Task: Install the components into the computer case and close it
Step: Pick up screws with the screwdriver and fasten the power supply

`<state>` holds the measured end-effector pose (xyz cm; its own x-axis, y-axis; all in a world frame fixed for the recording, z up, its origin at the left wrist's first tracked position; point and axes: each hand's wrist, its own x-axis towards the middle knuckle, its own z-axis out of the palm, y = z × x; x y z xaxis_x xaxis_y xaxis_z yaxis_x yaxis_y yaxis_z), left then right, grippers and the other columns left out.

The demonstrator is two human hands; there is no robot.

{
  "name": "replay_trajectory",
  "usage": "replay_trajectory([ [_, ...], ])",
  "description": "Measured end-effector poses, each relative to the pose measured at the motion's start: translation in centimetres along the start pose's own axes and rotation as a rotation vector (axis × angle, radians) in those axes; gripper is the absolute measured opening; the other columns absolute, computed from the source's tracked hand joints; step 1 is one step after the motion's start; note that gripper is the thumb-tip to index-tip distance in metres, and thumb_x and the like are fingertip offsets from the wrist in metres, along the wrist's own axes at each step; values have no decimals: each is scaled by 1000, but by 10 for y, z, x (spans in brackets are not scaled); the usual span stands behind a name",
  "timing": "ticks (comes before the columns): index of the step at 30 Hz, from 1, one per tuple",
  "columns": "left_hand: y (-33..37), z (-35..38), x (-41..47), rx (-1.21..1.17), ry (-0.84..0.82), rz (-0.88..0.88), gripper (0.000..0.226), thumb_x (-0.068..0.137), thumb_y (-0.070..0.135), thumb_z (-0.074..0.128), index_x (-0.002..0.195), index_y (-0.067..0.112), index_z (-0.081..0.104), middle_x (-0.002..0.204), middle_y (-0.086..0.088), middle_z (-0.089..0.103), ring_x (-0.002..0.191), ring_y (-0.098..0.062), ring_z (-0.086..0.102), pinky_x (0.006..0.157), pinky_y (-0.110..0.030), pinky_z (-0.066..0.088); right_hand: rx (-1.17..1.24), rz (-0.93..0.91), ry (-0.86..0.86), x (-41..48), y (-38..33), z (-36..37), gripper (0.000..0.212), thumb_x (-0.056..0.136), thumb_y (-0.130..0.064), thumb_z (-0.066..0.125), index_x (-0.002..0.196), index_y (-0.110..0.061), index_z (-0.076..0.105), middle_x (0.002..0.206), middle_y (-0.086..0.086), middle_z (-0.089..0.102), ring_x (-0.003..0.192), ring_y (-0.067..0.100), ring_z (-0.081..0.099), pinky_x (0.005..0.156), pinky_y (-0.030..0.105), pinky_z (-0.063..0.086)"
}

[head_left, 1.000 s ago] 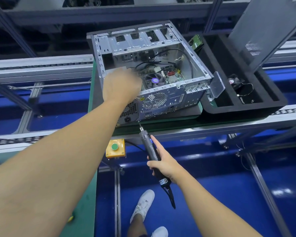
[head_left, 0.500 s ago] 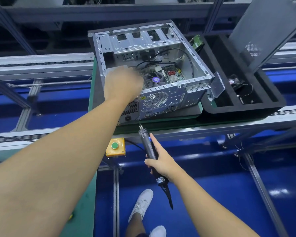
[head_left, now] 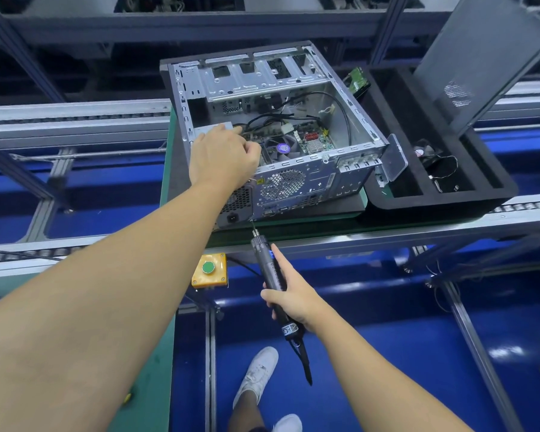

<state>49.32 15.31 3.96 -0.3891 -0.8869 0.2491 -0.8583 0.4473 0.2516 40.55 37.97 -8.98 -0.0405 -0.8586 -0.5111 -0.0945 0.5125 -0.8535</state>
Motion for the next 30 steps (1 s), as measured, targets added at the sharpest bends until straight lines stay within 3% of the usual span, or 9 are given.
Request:
replay_trajectory([
  [5, 0, -1, 0, 5, -16, -7, 48, 84, 38, 35, 45, 16, 52, 134, 6, 62, 132, -18, 49, 97, -43, 48, -22, -12, 7, 0, 1, 1, 98, 83, -21, 68, 141, -78, 13, 122, 2, 62, 70, 20, 65, 69, 38, 63],
  [12, 2, -3, 0, 0, -27, -10, 47, 84, 38, 36, 45, 16, 52, 135, 7, 61, 132, -19, 49, 95, -43, 49, -9, -21, 24, -5, 6, -3, 98, 82, -20, 69, 143, -76, 15, 117, 4, 63, 66, 21, 62, 66, 38, 62],
  [18, 3, -3, 0, -16, 20, 19, 47, 82, 38, 33, 45, 15, 52, 133, 6, 63, 120, -17, 58, 74, -33, 48, 25, -21, 51, -21, 18, -19, 97, 78, -24, 70, 141, -77, 19, 123, 4, 63, 69, 24, 65, 65, 39, 61],
  [20, 1, -3, -1, -57, 69, 56, 45, 85, 39, 34, 60, 20, 66, 139, 3, 58, 121, -19, 56, 75, -32, 47, 34, -37, 72, -29, 20, -28, 95, 78, -25, 70, 139, -79, 21, 122, 2, 63, 69, 22, 65, 68, 42, 62],
  [23, -1, -2, -2, -85, 123, 147, 46, 89, 40, 36, 105, 20, 74, 147, -1, 51, 133, -23, 45, 102, -42, 43, 44, -72, 106, -43, 21, -46, 93, 78, -27, 70, 137, -81, 23, 112, -4, 67, 66, 18, 64, 70, 43, 63],
  [26, 5, -2, -5, -81, 169, 195, 41, 90, 38, 37, 108, 21, 71, 147, 2, 50, 135, -22, 41, 107, -47, 32, 67, -105, 147, -56, 17, -65, 92, 78, -26, 70, 138, -80, 25, 110, -6, 68, 68, 18, 65, 67, 44, 62],
  [30, 50, 5, -15, -130, 235, 299, 29, 93, 34, 40, 100, 26, 67, 139, 9, 57, 124, -19, 44, 95, -41, 24, 109, -154, 219, -72, 8, -98, 91, 78, -24, 69, 138, -78, 29, 103, -3, 70, 69, 19, 62, 65, 39, 59],
])
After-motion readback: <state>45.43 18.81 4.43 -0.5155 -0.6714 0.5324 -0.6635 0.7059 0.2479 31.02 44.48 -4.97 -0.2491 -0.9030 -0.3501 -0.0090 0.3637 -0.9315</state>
